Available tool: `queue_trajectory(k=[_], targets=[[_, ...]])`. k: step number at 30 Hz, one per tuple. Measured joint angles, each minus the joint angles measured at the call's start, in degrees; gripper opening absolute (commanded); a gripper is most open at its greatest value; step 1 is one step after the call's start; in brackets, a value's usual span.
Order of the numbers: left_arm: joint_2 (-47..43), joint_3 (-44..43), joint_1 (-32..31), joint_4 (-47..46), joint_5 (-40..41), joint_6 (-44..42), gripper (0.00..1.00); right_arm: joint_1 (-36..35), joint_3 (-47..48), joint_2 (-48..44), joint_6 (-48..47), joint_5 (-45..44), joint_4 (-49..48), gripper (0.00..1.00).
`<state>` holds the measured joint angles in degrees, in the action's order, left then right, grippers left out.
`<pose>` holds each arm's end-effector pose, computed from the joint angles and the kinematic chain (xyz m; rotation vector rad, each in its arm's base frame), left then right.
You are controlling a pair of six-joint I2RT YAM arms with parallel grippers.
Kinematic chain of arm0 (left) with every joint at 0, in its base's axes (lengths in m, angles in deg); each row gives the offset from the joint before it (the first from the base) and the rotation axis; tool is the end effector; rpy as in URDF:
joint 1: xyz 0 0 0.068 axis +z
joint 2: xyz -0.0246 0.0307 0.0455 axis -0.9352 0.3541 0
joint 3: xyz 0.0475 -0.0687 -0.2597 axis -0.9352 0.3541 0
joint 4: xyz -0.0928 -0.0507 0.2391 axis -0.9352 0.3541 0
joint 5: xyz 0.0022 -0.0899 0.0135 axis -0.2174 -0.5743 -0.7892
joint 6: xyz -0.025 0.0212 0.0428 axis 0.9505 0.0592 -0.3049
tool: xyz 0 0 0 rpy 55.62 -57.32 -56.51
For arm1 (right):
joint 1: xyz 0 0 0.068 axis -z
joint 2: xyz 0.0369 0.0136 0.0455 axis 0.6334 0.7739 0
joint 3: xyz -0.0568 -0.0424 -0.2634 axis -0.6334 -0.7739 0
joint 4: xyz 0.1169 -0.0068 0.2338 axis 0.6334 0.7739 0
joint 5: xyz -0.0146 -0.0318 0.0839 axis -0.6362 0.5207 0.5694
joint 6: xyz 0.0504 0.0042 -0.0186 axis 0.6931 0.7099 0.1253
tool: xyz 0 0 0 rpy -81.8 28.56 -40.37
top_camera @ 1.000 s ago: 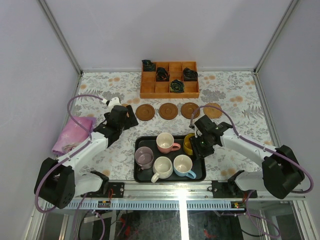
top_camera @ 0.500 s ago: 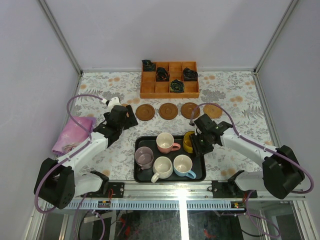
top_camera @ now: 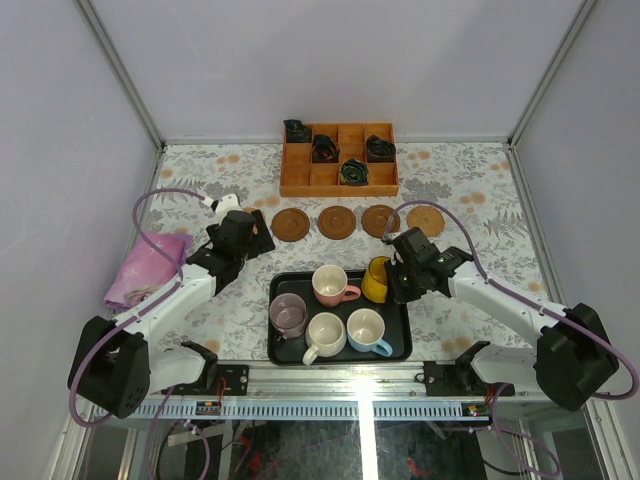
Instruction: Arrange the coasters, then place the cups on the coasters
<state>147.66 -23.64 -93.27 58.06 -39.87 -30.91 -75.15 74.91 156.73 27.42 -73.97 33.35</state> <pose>0.2303 -0.0889 0.2221 -0.3204 2.1966 -0.1245 0.1849 0.1392 0.2072 -0.3893 2.6680 0.4969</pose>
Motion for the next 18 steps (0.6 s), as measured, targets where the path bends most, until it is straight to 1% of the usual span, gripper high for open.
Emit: queue_trajectory(k=[10,14,18], targets=[[-0.2,0.0,0.0,-0.02,0.48,0.0,0.84,-0.15,0.31,0.46,-0.74,-1.01,-0.17,0.0],[-0.2,0.0,0.0,-0.07,0.48,0.02,0.84,-0.15,1.7,-0.04,-1.49,-3.93,2.99,0.0],[-0.13,0.0,0.0,-0.26,0.5,0.0,0.84,-0.15,4.61,-2.82,-2.12,-8.07,5.88,0.0]])
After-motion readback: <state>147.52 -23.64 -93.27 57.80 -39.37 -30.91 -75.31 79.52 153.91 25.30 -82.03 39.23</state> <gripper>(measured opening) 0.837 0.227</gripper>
